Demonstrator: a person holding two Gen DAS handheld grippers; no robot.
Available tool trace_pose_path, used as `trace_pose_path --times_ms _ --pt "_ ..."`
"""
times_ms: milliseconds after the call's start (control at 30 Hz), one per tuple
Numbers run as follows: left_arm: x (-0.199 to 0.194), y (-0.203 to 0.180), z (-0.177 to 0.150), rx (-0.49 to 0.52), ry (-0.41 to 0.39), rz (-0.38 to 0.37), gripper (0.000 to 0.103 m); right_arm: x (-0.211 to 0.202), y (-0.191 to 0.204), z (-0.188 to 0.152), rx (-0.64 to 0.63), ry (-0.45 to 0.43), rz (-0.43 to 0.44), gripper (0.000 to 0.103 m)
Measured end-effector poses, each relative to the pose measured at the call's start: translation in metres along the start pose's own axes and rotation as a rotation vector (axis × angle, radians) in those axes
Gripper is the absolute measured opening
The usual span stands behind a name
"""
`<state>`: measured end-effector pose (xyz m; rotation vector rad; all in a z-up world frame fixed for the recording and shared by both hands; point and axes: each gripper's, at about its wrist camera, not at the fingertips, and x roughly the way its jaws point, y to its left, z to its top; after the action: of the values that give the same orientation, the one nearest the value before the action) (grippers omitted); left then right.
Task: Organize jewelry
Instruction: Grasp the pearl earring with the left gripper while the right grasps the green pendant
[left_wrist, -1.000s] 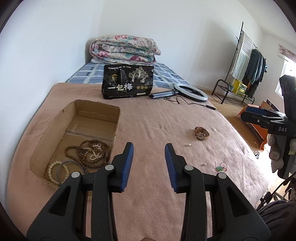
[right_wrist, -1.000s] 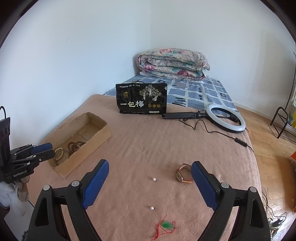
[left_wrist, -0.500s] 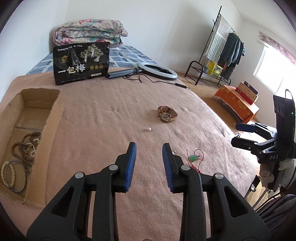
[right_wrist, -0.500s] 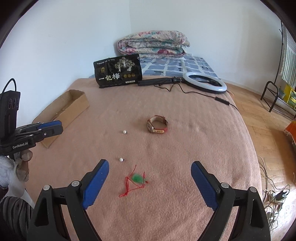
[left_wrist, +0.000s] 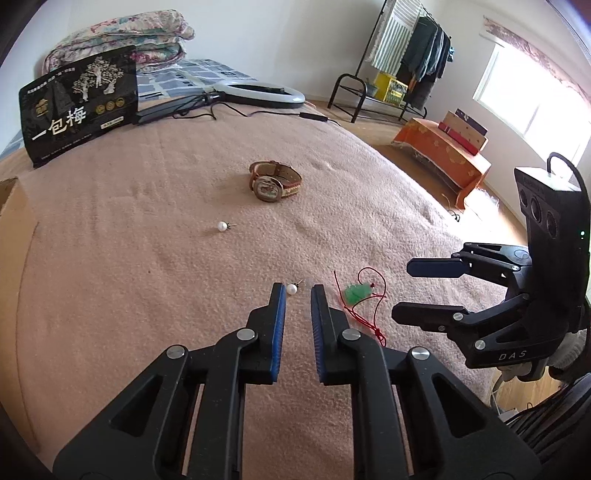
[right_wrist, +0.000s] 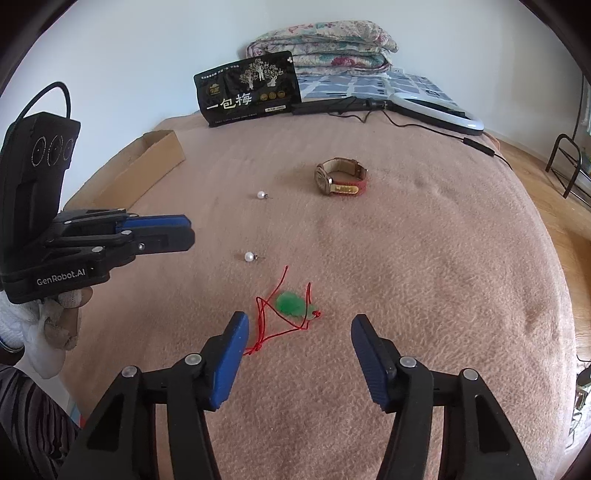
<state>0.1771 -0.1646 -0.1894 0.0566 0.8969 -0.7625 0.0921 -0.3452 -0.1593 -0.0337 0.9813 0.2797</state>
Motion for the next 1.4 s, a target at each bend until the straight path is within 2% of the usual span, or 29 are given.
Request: trace_pose_path --times_ms 133,533,767,1033,1167,1233,1400 --pt "0.018 -0.007 0.000 0.028 0.029 -0.010 0.012 0.008 0.002 -0.001 -0.005 0.007 0.010 0.054" --pt "0.044 -0.004 0.002 0.058 0.059 0.053 0.012 0.020 0.005 0.002 -0.010 0.010 0.013 0.053" --pt "0.057 -0.002 -0.001 0.066 0.095 0.071 0.012 0.028 0.005 0.004 -0.010 0.018 0.004 0.053" --pt "0.059 0.005 0.000 0.048 0.080 0.068 0.008 0.037 0.008 0.009 -0.033 0.033 -0.025 0.053" --pt "0.058 0.001 -0.001 0.062 0.074 0.079 0.007 0.041 0.008 0.010 -0.032 0.043 -0.045 0.043" --pt "0.057 0.000 -0.003 0.061 0.073 0.078 0.007 0.041 0.007 0.011 -0.034 0.047 -0.053 0.034" --pt "0.055 0.001 -0.002 0.052 0.071 0.079 0.007 0.039 0.006 0.010 -0.033 0.043 -0.055 0.028"
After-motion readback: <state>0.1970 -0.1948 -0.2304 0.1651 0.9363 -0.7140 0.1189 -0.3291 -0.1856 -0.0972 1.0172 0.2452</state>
